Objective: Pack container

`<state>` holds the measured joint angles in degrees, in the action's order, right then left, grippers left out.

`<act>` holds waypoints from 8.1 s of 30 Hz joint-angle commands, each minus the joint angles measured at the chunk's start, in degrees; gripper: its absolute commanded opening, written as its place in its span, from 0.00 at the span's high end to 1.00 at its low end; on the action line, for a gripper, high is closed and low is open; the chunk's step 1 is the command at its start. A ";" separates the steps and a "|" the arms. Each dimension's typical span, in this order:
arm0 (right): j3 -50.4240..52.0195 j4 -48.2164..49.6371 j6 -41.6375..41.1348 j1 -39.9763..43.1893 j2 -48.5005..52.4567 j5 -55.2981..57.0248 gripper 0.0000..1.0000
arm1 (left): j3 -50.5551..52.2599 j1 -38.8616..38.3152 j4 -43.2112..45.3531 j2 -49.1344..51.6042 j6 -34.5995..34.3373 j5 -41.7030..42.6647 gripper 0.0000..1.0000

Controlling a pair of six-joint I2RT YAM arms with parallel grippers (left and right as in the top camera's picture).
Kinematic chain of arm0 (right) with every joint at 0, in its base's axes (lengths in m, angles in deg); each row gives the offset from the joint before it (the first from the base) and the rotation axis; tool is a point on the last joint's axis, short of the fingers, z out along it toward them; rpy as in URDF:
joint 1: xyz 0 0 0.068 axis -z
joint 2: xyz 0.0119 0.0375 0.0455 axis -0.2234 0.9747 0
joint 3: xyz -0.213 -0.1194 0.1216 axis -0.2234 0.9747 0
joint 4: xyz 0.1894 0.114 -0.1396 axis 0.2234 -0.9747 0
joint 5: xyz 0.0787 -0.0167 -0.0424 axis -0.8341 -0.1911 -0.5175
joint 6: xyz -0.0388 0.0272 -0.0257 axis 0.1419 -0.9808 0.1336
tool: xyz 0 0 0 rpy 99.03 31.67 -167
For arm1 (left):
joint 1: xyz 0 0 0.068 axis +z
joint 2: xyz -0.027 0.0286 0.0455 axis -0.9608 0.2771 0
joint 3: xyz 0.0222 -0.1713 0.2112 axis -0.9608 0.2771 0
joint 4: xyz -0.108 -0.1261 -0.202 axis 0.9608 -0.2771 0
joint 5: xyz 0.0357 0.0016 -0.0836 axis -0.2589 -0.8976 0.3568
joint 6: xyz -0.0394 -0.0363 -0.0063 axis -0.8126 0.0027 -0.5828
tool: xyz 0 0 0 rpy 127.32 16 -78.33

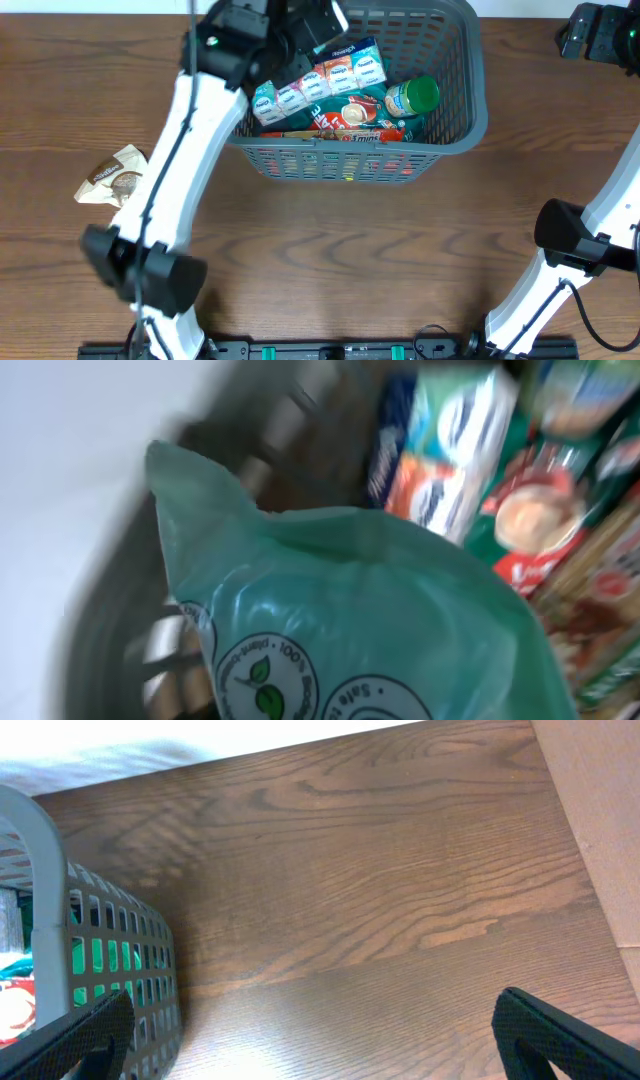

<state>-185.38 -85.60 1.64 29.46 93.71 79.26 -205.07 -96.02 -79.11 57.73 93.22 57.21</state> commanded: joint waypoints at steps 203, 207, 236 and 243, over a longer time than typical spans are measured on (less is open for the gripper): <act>-0.09 10.03 1.53 -4.83 0.70 0.37 0.01 | 5.95 1.79 -3.54 -12.22 -27.43 -7.65 0.01; -0.09 8.61 -0.46 -7.87 0.70 -2.14 0.01 | 5.97 6.88 -7.67 -18.08 -32.81 -8.04 0.01; 45.68 1.81 -9.25 -18.64 -34.75 1.31 0.01 | 53.09 11.54 -5.53 -55.89 -42.32 -9.49 0.01; 77.68 14.75 -10.95 -21.86 -51.65 1.81 0.01 | 66.40 11.52 1.14 -66.27 -45.13 -7.21 0.01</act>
<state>-115.70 -72.95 -7.32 9.03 50.02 80.02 -141.86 -84.79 -79.64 -5.27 50.27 48.53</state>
